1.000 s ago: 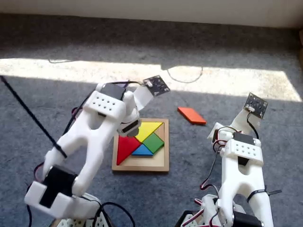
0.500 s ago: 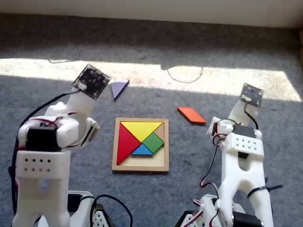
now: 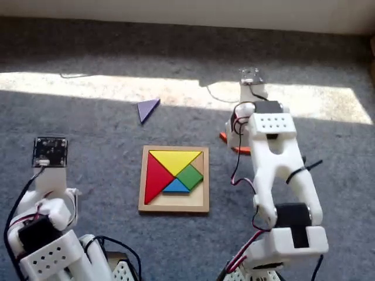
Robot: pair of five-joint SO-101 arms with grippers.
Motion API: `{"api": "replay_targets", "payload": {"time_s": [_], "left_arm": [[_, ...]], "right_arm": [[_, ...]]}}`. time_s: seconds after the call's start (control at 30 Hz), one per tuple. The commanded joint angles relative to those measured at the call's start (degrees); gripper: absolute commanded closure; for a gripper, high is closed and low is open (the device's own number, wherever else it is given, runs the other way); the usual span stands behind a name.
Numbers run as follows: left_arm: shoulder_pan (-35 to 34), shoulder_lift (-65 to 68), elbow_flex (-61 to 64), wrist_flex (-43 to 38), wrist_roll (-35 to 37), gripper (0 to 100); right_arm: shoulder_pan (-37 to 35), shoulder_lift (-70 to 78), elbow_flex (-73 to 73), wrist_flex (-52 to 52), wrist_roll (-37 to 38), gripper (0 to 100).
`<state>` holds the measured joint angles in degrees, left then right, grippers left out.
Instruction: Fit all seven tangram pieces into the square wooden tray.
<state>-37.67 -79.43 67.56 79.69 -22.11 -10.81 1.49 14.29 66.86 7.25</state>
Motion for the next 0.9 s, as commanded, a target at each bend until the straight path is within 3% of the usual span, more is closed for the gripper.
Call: {"api": "replay_targets", "payload": {"time_s": [0.0, 0.4, 0.6, 0.87], "left_arm": [[-7.8, -6.3, 6.7, -4.6, 2.9, 81], [-8.6, -14.4, 15.6, -5.3, 5.5, 81], [-8.6, -14.7, 16.9, -5.4, 5.5, 81], [-8.6, -14.7, 17.3, -5.4, 5.3, 81]], "right_arm": [[-2.3, 6.6, -8.8, 0.3, 2.9, 84.6], [-0.9, 23.0, -20.4, 0.3, 3.0, 84.6], [-0.8, 27.3, -21.6, 0.3, 7.4, 84.6], [-0.2, 29.0, -21.4, 0.7, 7.6, 84.4]]}}
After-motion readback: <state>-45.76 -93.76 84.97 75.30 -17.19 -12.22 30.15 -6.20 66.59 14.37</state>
